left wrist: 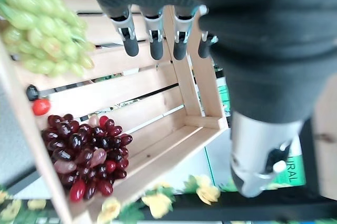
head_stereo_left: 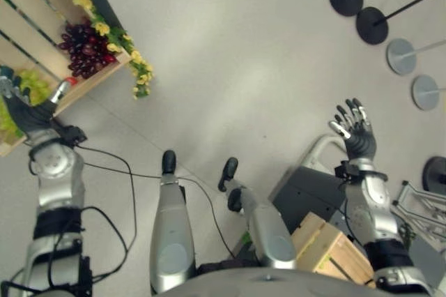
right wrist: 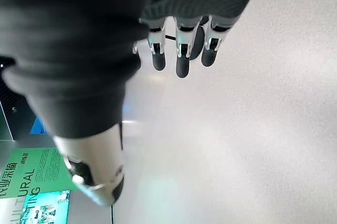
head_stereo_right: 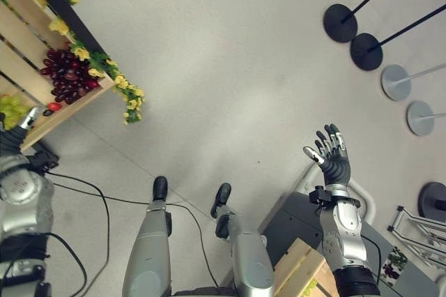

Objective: Pick up the fruits from the basket on one side to the basket on the other side

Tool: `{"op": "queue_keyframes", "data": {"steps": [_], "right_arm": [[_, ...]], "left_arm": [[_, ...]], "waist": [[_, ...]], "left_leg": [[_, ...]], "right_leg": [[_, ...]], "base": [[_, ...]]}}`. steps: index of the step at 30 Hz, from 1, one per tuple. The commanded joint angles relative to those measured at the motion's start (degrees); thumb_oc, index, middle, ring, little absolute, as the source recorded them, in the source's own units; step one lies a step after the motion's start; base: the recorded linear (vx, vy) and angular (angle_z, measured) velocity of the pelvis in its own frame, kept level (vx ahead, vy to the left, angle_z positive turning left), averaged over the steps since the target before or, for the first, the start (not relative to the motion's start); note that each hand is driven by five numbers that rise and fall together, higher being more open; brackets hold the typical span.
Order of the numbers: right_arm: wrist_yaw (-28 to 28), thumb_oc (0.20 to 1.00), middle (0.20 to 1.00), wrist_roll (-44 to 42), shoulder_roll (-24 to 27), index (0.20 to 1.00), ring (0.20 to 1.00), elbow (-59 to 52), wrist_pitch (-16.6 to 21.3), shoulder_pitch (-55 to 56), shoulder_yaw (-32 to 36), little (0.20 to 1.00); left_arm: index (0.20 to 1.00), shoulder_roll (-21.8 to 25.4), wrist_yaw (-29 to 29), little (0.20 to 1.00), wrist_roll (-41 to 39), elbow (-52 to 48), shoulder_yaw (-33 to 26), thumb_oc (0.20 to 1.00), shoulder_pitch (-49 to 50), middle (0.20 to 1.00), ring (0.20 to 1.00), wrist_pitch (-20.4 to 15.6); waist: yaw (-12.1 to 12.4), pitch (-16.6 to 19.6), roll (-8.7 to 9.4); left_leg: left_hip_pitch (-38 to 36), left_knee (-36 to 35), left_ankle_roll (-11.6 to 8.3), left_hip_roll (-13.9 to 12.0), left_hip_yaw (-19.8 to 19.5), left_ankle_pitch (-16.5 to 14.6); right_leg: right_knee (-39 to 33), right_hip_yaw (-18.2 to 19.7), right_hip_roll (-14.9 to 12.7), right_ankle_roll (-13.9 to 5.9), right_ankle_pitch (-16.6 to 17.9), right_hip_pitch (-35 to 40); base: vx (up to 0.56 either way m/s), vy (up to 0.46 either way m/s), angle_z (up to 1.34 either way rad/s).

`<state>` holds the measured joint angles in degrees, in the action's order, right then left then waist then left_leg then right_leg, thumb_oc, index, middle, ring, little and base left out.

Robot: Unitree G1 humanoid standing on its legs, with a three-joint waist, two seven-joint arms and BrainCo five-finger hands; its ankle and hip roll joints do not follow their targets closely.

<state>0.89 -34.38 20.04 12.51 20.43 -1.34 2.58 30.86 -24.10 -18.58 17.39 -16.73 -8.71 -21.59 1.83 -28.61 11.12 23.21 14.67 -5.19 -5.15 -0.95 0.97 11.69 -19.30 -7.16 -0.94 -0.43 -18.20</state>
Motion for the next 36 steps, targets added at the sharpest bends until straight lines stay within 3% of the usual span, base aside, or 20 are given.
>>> {"op": "queue_keyframes", "data": {"steps": [1, 8, 14, 24, 36], "right_arm": [[0.4, 1.0, 1.0, 0.9, 1.4, 1.0, 1.0, -2.0, 1.7, 1.2, 4.0, 1.0], [0.4, 1.0, 1.0, 1.0, 1.2, 1.0, 1.0, 0.7, 1.4, 0.4, 4.5, 1.0], [0.8, 1.0, 1.0, 1.4, 0.7, 1.0, 1.0, 2.9, 1.7, -0.2, 4.3, 1.0], [1.3, 1.0, 1.0, 2.3, -0.2, 1.0, 1.0, 2.6, 2.5, 0.2, 4.9, 1.0], [2.4, 1.0, 1.0, 6.9, -0.5, 1.0, 1.0, -2.6, 2.8, 4.4, 7.6, 1.0]], "left_arm": [[1.0, -1.5, 2.6, 1.0, 3.7, -2.7, -0.3, 1.0, 1.8, 1.0, 1.0, -4.0], [1.0, -5.4, 7.2, 1.0, 2.6, -7.2, 2.6, 1.0, 5.9, 1.0, 1.0, -4.5], [1.0, -4.2, 10.9, 1.0, 7.3, -9.1, 8.0, 1.0, 8.5, 1.0, 1.0, -4.2], [1.0, -3.9, 16.5, 1.0, 7.5, -14.7, 12.7, 1.0, 12.4, 1.0, 1.0, -4.7], [1.0, -1.3, 18.6, 1.0, 11.6, -19.2, 15.6, 1.0, 13.0, 1.0, 1.0, -4.5]], "waist": [[0.0, 5.2, -1.98], [0.3, 6.8, -3.88], [-0.4, 8.7, -5.29], [-2.5, 13.0, -5.54], [-6.9, 15.2, -4.62]], "left_leg": [[-2.1, -0.8, 1.79, 1.7, 1.0, -2.8], [-5.2, -2.2, 2.0, 2.5, 1.0, -2.6], [-7.9, -3.6, 2.11, 2.9, 1.3, -2.5], [-11.8, -5.3, 2.3, 2.6, 3.5, -2.8], [-16.6, 0.0, 4.03, 1.4, 11.2, -8.9]], "right_leg": [[0.9, 0.5, -5.3, -7.05, 0.5, 1.0], [0.4, 0.1, -6.3, -7.12, 0.4, 4.1], [-0.5, 0.3, -6.4, -7.27, 0.4, 6.5], [-3.0, 1.9, -5.7, -7.8, 1.1, 9.3], [-1.9, 10.7, -5.0, -9.67, 1.6, 9.9]], "base": [[0.0, 0.0, 0.0], [0.0, 0.012, 0.03], [0.01, 0.014, 0.04], [0.05, 0.032, -0.08], [0.04, 0.083, -0.39]]}}
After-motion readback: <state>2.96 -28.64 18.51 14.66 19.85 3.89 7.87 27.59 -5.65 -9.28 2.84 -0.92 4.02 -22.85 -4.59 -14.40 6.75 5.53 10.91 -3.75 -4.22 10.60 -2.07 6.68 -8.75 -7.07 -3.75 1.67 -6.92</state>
